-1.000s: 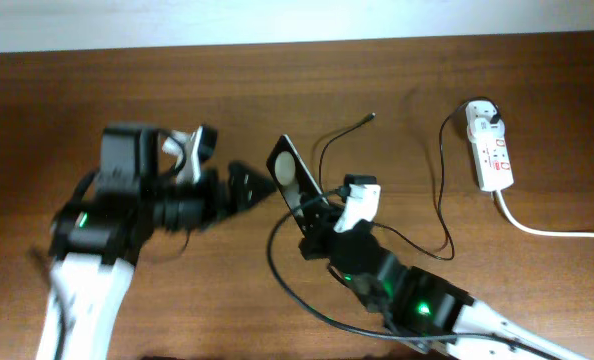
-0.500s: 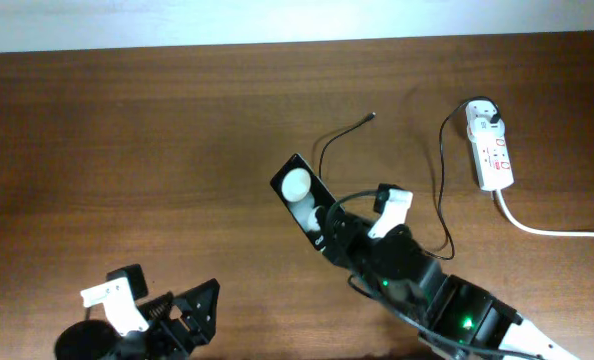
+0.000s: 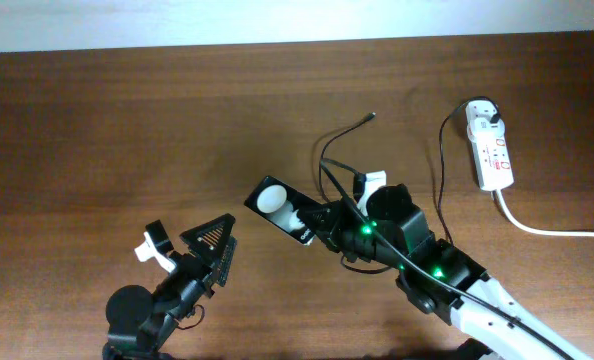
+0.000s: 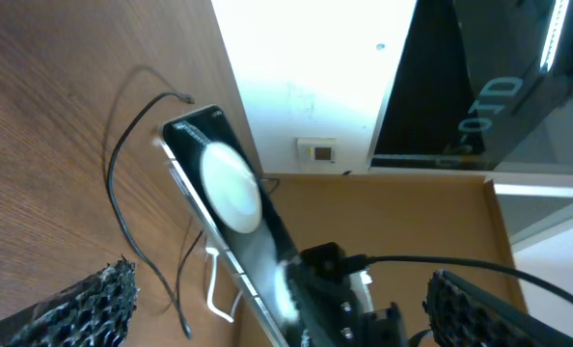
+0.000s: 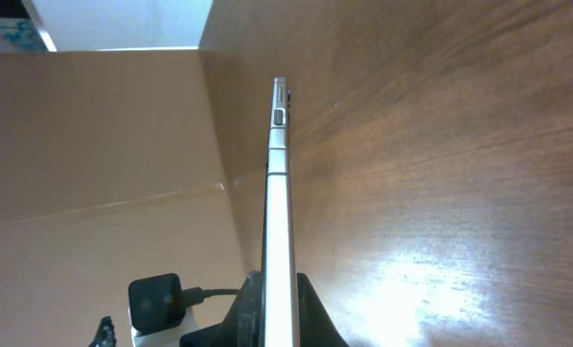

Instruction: Plug charger to phone and switch on socket

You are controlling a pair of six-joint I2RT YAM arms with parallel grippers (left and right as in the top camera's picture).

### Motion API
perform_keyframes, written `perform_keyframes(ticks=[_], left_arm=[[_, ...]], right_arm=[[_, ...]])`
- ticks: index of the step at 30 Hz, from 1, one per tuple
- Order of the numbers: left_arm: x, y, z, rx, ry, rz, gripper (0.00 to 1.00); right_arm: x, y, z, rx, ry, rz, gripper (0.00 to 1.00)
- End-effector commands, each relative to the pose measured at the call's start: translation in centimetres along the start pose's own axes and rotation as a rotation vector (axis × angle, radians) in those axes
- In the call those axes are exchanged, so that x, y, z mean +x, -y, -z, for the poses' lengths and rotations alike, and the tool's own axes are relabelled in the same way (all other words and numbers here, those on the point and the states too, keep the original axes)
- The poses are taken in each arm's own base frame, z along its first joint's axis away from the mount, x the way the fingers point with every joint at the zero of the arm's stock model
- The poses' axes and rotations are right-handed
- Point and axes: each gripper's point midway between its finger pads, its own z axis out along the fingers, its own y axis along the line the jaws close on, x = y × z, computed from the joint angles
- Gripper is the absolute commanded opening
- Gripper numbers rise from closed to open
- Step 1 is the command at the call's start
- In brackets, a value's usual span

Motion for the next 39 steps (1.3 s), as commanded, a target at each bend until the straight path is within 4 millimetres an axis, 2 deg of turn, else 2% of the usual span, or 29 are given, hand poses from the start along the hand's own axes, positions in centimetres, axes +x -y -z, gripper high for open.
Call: perform_keyframes(ticks=[1, 6, 10, 12, 17, 19, 23, 24, 26, 28, 34, 38, 39], left_arm=[[-0.4, -0.7, -0.2, -0.015, 0.024, 0.093, 0.99], [-0.7, -2.0, -0.9, -0.064, 0.026, 0.251, 0.99], [-1.4, 0.1, -1.9, 0.020, 0.024, 0.227, 0.99], [-1.5, 0.6, -2.6, 0.038, 0.004, 0.217, 1.00], [-0.2, -0.8, -4.2, -0.009, -0.092, 0.241, 0.93], [0.8, -1.5, -5.1, -0.038, -0.128, 0.317, 0.92], [1.2, 0.1, -6.5, 0.041, -0.144, 0.274, 0.88], [1.3, 0.2, -6.7, 0.052, -0.151, 0.268, 0.86], [1.6, -0.3, -7.2, 0.037, -0.163, 0.274, 0.73], [2.2, -0.7, -7.4, 0.018, -0.183, 0.333, 0.65], [2.3, 1.1, -7.3, 0.086, -0.197, 0.325, 0.63], [2.2, 1.0, -7.4, 0.085, -0.188, 0.329, 0.50], [2.1, 1.0, -7.4, 0.086, -0.187, 0.329, 0.49]], right_arm=[[1.5, -1.4, -0.2, -0.051, -0.054, 0.006, 0.04], [1.6, -2.8, -0.2, -0.105, -0.042, 0.003, 0.04], [1.6, -2.8, -0.2, -0.104, -0.043, -0.017, 0.04], [1.6, -2.9, -0.2, -0.106, -0.044, -0.045, 0.04], [1.5, -3.8, -0.1, -0.142, -0.040, -0.034, 0.04], [1.5, -4.0, -0.1, -0.153, -0.038, -0.030, 0.04], [1.5, -4.0, -0.1, -0.153, -0.038, -0.030, 0.04], [1.5, -4.0, -0.1, -0.153, -0.038, -0.030, 0.04], [1.5, -4.0, -0.1, -0.153, -0.038, -0.029, 0.04], [1.5, -4.0, -0.1, -0.152, -0.038, -0.029, 0.04], [1.2, -4.0, -0.1, -0.150, -0.019, -0.023, 0.04], [2.0, -4.1, -0.1, -0.156, -0.069, -0.019, 0.04], [2.3, -4.1, 0.0, -0.157, -0.085, -0.018, 0.04]])
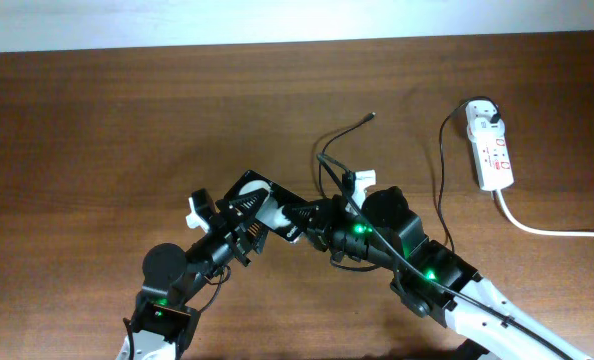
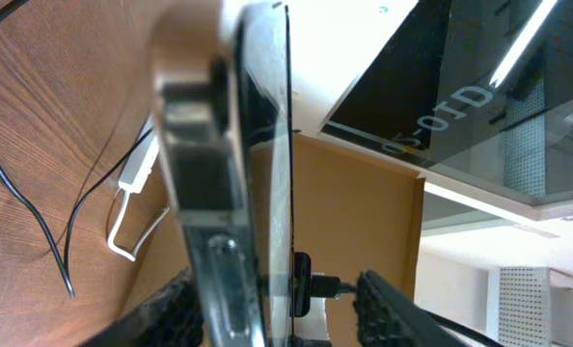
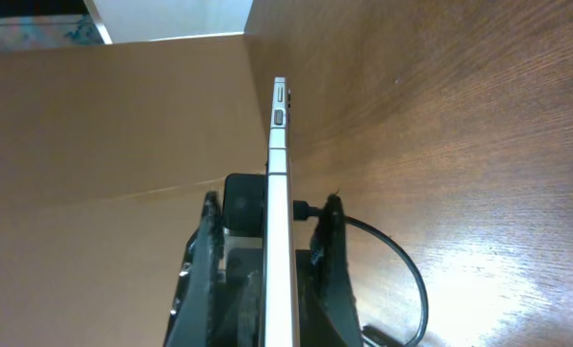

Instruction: Plug charger to phone and switch on socket

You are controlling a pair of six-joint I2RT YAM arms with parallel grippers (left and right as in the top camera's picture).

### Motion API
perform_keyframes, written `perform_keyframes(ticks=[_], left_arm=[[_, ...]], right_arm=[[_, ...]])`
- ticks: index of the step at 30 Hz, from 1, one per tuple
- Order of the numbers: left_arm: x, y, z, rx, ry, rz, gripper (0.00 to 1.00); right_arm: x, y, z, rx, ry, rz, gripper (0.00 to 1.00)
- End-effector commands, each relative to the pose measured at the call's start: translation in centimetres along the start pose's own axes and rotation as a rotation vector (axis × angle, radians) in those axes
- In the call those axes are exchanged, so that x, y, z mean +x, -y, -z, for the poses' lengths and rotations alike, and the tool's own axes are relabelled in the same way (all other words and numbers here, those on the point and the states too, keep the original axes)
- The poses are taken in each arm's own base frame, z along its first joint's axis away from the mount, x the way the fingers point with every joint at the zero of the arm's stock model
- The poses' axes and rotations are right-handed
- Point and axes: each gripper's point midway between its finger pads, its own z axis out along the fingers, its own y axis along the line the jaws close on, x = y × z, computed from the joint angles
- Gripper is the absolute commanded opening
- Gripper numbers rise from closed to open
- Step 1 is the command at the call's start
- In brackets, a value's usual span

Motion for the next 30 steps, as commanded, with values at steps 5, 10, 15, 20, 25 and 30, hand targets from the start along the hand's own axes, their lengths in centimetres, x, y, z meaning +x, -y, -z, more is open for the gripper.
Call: perform_keyframes(ticks=[5, 10, 15, 20, 25, 30], left_arm=[[-0.4, 0.3, -0.1, 0.014, 0.026, 0.003, 0.48], [-0.8, 0.5, 0.0, 0.022, 0.050, 0.018, 0.45], [-0.8, 0.5, 0.0, 0.022, 0.049, 0.018, 0.36], [-0.7, 0.4, -0.1, 0.019, 0.041, 0.018, 0.20], [-0.7, 0.3, 0.0, 0.013, 0.042, 0.021, 0.12], [-1.3, -1.7, 0.0, -0.063, 0.070, 0.063, 0.00]], right_arm=[[1.6, -0.3, 0.3, -0.005, -0.082, 0.014, 0.04], [1.7, -0.3, 0.3, -0.005, -0.084, 0.015, 0.04], [1.9, -0.2, 0.2, -0.002, -0.088, 0.017, 0.04], [1.8, 1.3, -1.0, 0.047, -0.100, -0.001, 0.04], [1.8, 1.9, -1.3, 0.064, -0.104, -0.008, 0.04], [1.8, 2.0, -1.3, 0.067, -0.103, -0.005, 0.16]])
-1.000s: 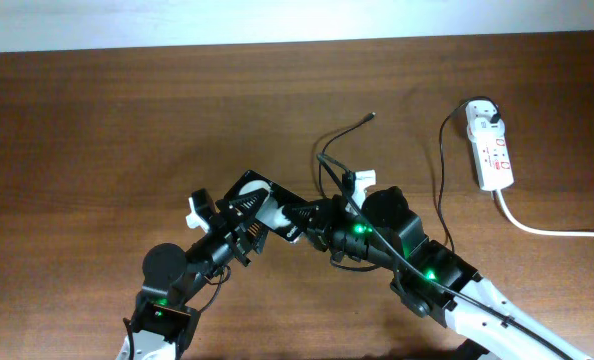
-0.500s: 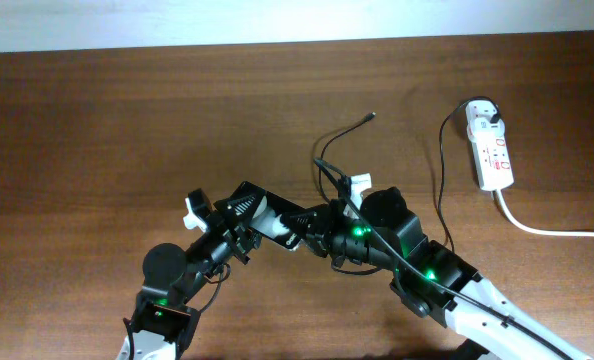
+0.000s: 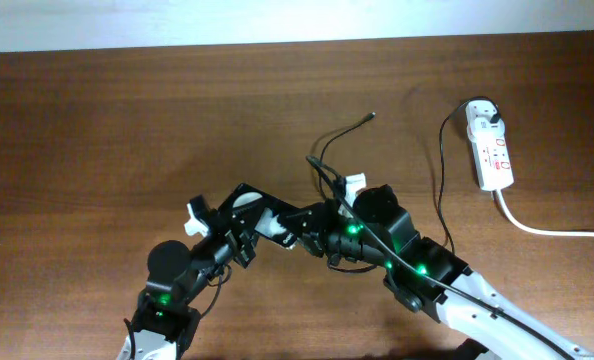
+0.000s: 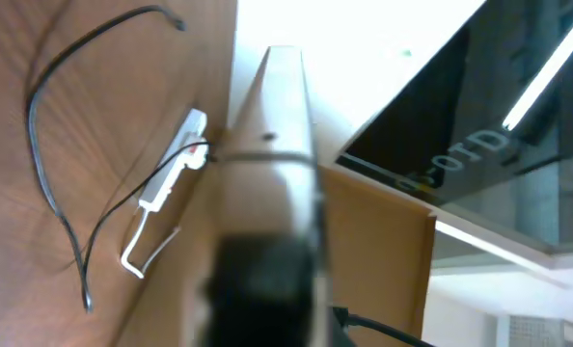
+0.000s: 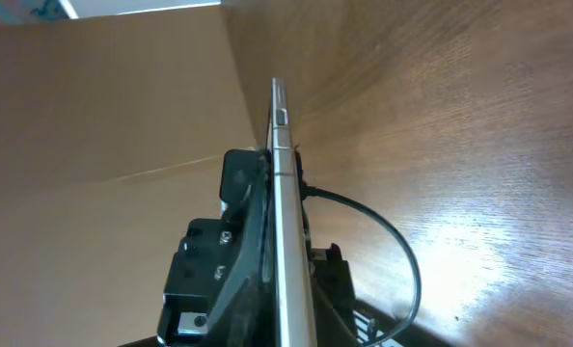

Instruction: Plug charger to phone and switch on socket

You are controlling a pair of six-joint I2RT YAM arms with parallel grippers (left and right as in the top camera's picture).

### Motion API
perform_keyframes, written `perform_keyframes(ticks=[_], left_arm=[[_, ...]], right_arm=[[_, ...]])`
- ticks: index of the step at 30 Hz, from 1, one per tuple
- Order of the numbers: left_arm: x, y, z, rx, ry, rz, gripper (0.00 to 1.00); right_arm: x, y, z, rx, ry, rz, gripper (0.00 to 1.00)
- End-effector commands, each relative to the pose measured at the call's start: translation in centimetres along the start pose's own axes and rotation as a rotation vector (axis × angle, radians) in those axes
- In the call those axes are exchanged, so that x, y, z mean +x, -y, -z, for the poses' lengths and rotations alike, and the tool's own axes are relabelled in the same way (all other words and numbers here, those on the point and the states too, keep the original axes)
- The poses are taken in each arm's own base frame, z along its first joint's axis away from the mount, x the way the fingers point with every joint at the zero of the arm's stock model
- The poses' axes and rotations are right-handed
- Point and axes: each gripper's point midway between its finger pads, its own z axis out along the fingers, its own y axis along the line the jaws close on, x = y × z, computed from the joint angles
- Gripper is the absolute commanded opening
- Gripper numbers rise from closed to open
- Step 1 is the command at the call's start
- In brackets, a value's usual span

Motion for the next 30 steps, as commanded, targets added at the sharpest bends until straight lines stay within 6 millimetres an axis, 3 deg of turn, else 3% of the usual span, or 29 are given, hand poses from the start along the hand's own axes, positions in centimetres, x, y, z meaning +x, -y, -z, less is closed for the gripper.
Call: perform_keyframes(ticks=[1, 4, 6, 9, 11, 14, 17, 22, 26, 28, 30], left_arm=[[-0.1, -1.0, 0.0, -0.054, 0.005, 0.026, 0.00], [-1.2, -5.3, 0.6, -0.223, 0.061, 0.097, 0.00], [-1.7, -7.4, 1.2, -0.306, 0.086, 0.081, 0.00], [-2.2, -9.2, 1.9, -0.385, 0.102, 0.026, 0.00], [-2.3, -9.1, 1.9, -0.383, 0.108, 0.019, 0.00], [-2.6, -7.6, 1.2, -0.370, 0.105, -0.061, 0.00], [-3.0, -5.9, -0.2, -0.460, 0.100, -0.182, 0.00], [-3.3, -2.9, -3.2, -0.651, 0.022, -0.356, 0.00], [-0.2, -1.6, -6.5, -0.705, -0.288, -0.394, 0.00], [1.3, -2.5, -6.5, -0.702, -0.430, -0.377, 0.00], [2.1, -4.2, -4.9, -0.760, -0.510, -0.367, 0.00]], right_arm=[[0.4, 0.4, -0.3, 0.017, -0.015, 0.047, 0.27], [-0.1, 1.6, -0.3, 0.072, 0.017, 0.115, 0.52], [-0.8, 3.6, 0.0, 0.156, 0.058, 0.110, 0.71], [-1.8, 6.4, 0.7, 0.276, 0.119, 0.081, 0.99], [-1.7, 6.9, 0.8, 0.300, 0.114, 0.099, 0.99], [-1.7, 6.0, 1.4, 0.282, 0.101, 0.279, 0.99], [-2.5, 5.3, 3.4, 0.274, 0.134, 0.323, 0.99], [-3.6, 6.1, 6.8, 0.327, 0.176, 0.371, 0.99], [-4.8, 8.7, 8.6, 0.464, 0.254, 0.353, 0.99], [-5.3, 8.9, 8.9, 0.484, 0.284, 0.356, 0.99], [-5.3, 8.9, 8.9, 0.484, 0.284, 0.356, 0.99]])
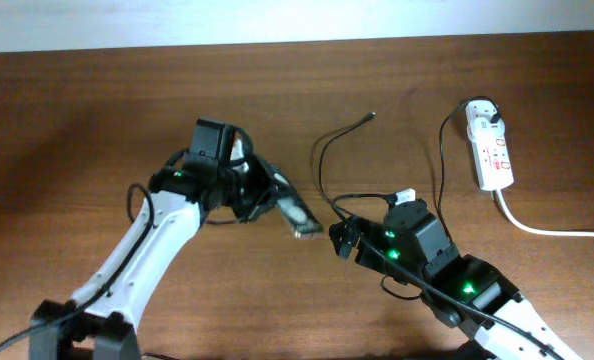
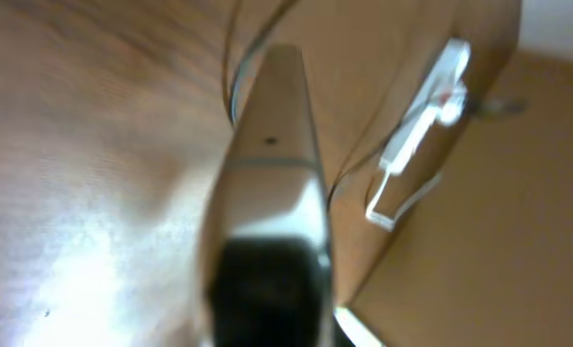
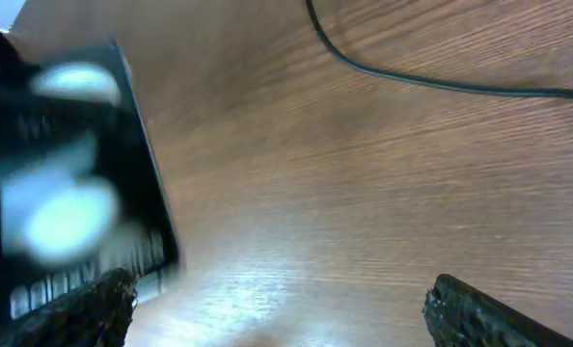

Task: Plug charger to phone and switch on socket
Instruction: 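Hold the phone upright with the left gripper, move right gripper to cable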

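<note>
My left gripper (image 1: 260, 196) is shut on the black phone (image 1: 295, 212), which hangs tilted over the table's middle; in the left wrist view the phone (image 2: 272, 145) shows edge-on and blurred. To the phone's right, my right gripper (image 1: 340, 241) is open and holds nothing. In its wrist view the right gripper (image 3: 277, 301) has bare wood between its fingers, with the phone (image 3: 74, 207) at the left. The black charger cable (image 1: 329, 150) loops on the table, its loose plug end (image 1: 374, 116) lying behind the phone. The white socket strip (image 1: 490, 150) lies at the far right with the charger in it.
The socket strip's white lead (image 1: 547, 231) runs off the right edge. The black cable (image 3: 412, 82) crosses the table just beyond my right gripper. The brown wooden table (image 1: 97, 110) ends at a white wall along the back.
My right gripper has let go of the phone, opened and drawn back to the right. The left gripper alone holds the phone, now higher and further back over the table.
At first my right gripper held the phone edge-up while the left stood open at the lower left. Then the left gripper's jaws were around the phone's other end. Then both grippers held it. Now only the left holds it.
</note>
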You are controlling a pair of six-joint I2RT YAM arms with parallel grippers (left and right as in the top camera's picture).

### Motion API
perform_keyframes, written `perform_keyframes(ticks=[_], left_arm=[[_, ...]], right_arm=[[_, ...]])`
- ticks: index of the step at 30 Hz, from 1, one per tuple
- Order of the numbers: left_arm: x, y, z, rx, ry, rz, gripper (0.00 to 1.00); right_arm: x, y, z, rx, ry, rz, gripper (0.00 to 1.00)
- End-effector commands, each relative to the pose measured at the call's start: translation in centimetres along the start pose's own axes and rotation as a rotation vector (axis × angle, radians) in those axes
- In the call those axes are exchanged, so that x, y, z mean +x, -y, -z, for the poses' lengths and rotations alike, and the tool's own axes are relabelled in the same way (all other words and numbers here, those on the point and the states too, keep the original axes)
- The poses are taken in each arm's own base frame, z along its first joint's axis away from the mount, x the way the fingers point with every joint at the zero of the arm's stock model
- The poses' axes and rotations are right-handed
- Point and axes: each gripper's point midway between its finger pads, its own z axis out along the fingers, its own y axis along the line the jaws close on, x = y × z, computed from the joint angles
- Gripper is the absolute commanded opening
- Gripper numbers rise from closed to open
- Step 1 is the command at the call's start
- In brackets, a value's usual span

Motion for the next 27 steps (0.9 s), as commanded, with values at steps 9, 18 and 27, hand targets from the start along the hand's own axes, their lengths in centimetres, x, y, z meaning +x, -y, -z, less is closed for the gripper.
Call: perform_keyframes(ticks=[9, 18, 27], left_arm=[[7.4, -1.3, 2.3, 0.094, -0.397, -0.153, 0.00], [6.7, -2.1, 2.0, 0.043, -0.359, -0.163, 0.00], [6.7, -2.2, 2.0, 0.042, -0.359, -0.163, 0.00]], right_arm=[[-4.4, 2.4, 0.7, 0.188, 0.218, 0.060, 0.96], [-11.6, -0.9, -0.3, 0.458, 0.132, -0.004, 0.94], [-19.1, 2.1, -8.5, 0.482, 0.212, -0.120, 0.94]])
